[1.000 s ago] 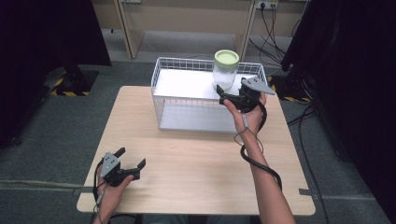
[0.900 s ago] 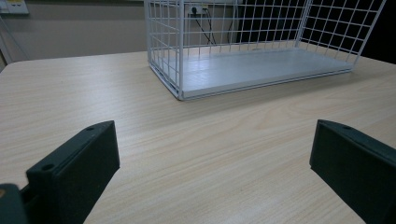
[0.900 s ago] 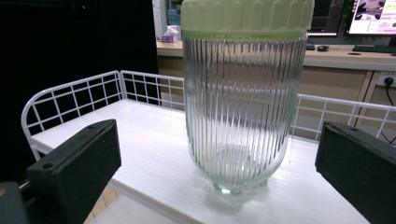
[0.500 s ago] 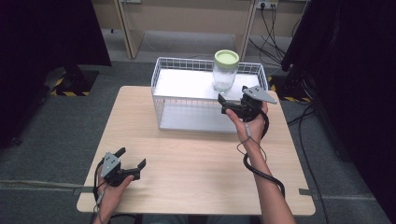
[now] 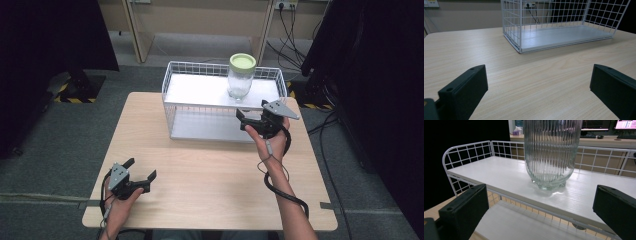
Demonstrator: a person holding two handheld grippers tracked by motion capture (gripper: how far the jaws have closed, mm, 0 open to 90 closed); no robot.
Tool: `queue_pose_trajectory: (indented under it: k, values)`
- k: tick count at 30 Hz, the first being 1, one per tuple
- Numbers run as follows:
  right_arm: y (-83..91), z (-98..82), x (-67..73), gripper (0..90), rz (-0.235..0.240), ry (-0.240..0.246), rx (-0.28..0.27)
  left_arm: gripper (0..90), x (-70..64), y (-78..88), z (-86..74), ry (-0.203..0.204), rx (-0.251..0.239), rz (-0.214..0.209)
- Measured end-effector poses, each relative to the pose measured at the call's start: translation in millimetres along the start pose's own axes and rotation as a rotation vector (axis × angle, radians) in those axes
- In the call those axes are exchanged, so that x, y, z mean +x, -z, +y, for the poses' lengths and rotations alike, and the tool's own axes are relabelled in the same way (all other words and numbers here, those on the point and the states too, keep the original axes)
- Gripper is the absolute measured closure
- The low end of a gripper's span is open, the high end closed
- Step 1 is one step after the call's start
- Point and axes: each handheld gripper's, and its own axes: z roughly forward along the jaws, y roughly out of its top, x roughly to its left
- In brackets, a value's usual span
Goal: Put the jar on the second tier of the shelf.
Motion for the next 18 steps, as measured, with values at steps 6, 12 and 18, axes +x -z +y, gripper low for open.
queue_pose_trajectory:
  k: [6, 12, 18]
  values:
    - [7.4, -6.8, -2.5, 0.5, -0.001, -0.001, 0.008, 0.7, -0.4, 0.0, 0.0, 0.001, 0.002, 0.002]
    - [14.1, -14.6, -5.5, 0.5, -0.004, -0.003, 0.014, 0.6, -0.8, -0.1, 0.0, 0.002, 0.001, 0.002]
    - [20.5, -24.0, -8.5, 0.5, -0.011, -0.006, 0.025, 0.7, -0.8, -0.2, 0.0, 0.002, 0.001, 0.002]
